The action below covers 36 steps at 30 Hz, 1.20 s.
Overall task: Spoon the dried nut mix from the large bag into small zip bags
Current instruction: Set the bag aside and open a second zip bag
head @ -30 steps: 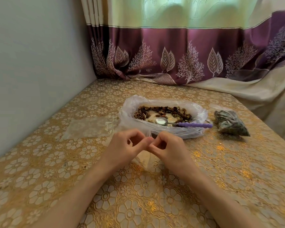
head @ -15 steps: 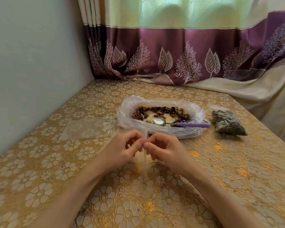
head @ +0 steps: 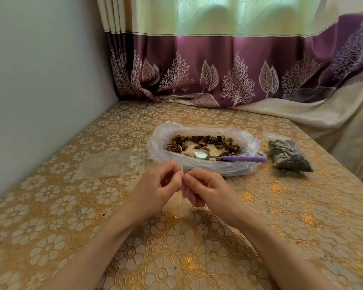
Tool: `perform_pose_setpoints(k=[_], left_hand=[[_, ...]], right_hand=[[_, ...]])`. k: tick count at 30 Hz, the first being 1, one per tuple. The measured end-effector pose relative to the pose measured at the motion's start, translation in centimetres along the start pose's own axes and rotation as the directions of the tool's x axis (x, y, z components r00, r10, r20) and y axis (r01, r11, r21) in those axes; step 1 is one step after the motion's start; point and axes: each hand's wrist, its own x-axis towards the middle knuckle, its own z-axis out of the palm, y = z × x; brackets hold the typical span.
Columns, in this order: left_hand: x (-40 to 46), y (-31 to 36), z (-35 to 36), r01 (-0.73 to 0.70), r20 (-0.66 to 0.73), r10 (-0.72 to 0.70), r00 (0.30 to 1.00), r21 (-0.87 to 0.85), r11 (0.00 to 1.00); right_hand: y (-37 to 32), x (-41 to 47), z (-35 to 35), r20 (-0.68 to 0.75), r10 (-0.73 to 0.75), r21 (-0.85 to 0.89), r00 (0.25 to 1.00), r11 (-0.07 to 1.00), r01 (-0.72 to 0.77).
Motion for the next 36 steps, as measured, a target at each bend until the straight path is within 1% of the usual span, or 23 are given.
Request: perform_pose_setpoints(k=[3,9,11,13,16,17,19,20,21,22,23,24,25,26,28,29,30,31,32,33,35,36], left_hand=[[0.0,0.1,0.0,-0.005,-0.030,0.005,1.000,0.018,1.000],[0.1,0.0,-0.3,0.014,-0.018,-0.014,1.000,-0.004,1.000],[0.1,0.1,-0.2,0.004,-0.023,-0.004,1.000,0.026,1.000],[0.1,0.1,-0.1,-0.016,-0.051,0.022,0.998,0.100,0.995],[0.1,0.3,0.0,-0.048,-0.094,0.067,0.993,0.194,0.980],[0.1,0.4,0.1,-0.054,-0.103,0.075,0.992,0.195,0.979],[0.0,0.5,0.0,-0.055,-0.117,0.075,0.990,0.159,0.986],[-0.1,0.5,0.1,-0.052,-0.118,0.070,0.991,0.151,0.987],[-0.1,0.6,0.0,-0.050,-0.114,0.069,0.991,0.158,0.986],[-0.1,0.6,0.0,-0.050,-0.112,0.070,0.991,0.173,0.984],[-0.2,0.6,-0.1,-0.050,-0.108,0.072,0.992,0.194,0.980],[-0.2,0.6,-0.2,-0.050,-0.099,0.073,0.992,0.219,0.975],[-0.2,0.6,-0.3,-0.048,-0.084,0.070,0.994,0.247,0.968],[-0.3,0.7,-0.4,-0.037,-0.062,0.056,0.997,0.273,0.961],[-0.3,0.7,-0.5,0.009,-0.001,-0.009,1.000,0.289,0.957],[-0.2,0.7,-0.6,0.031,0.027,-0.040,0.999,0.269,0.963],[-0.2,0.8,-0.6,0.040,0.043,-0.052,0.998,0.250,0.967],[-0.1,0.9,-0.6,0.029,0.040,-0.040,0.998,0.248,0.968],[0.0,0.9,-0.6,0.000,0.021,-0.006,1.000,0.276,0.961],[0.0,0.9,-0.7,-0.035,0.001,0.037,0.999,0.326,0.945],[0.0,0.9,-0.8,-0.066,-0.033,0.088,0.996,0.408,0.910],[0.0,0.8,-0.8,-0.061,-0.056,0.093,0.994,0.417,0.907]], right_hand=[[-0.1,0.0,0.0,0.013,0.019,0.071,1.000,0.997,-0.020],[-0.1,0.1,0.3,-0.018,0.017,0.093,1.000,0.996,-0.015],[0.1,0.2,0.4,-0.026,0.044,0.123,0.999,0.992,-0.041],[0.3,0.3,0.6,-0.035,0.072,0.172,0.997,0.983,-0.065],[0.5,0.6,0.8,-0.092,0.062,0.142,0.994,0.989,-0.048],[0.6,0.7,0.6,-0.124,0.071,0.143,0.990,0.988,-0.053],[0.6,0.8,-0.3,-0.178,0.120,0.213,0.977,0.974,-0.081],[0.6,0.8,-0.8,-0.192,0.122,0.226,0.974,0.971,-0.077],[0.6,0.7,-1.0,-0.209,0.094,0.181,0.973,0.982,-0.056],[0.7,0.6,-1.0,-0.238,0.043,0.049,0.970,0.998,-0.033],[0.8,0.6,-1.0,-0.275,-0.027,-0.151,0.961,0.988,-0.015],[1.0,0.5,-1.0,-0.306,-0.116,-0.370,0.945,0.929,-0.006],[1.0,0.6,-1.0,-0.313,-0.213,-0.554,0.925,0.833,0.004],[0.9,0.6,-1.1,-0.301,-0.304,-0.677,0.904,0.735,0.022],[0.6,0.7,-1.8,-0.259,-0.451,-0.808,0.854,0.586,0.065],[0.5,0.7,-2.1,-0.246,-0.504,-0.840,0.828,0.537,0.078],[0.4,0.8,-2.3,-0.246,-0.530,-0.851,0.812,0.519,0.081],[0.3,0.7,-2.2,-0.266,-0.514,-0.836,0.815,0.544,0.071],[0.2,0.7,-2.0,-0.302,-0.453,-0.793,0.839,0.608,0.043],[0.3,0.7,-1.8,-0.344,-0.350,-0.715,0.871,0.699,-0.002],[0.6,0.8,-1.6,-0.392,-0.081,-0.460,0.916,0.880,-0.119],[0.7,0.8,-1.4,-0.379,0.054,-0.299,0.924,0.938,-0.178]])
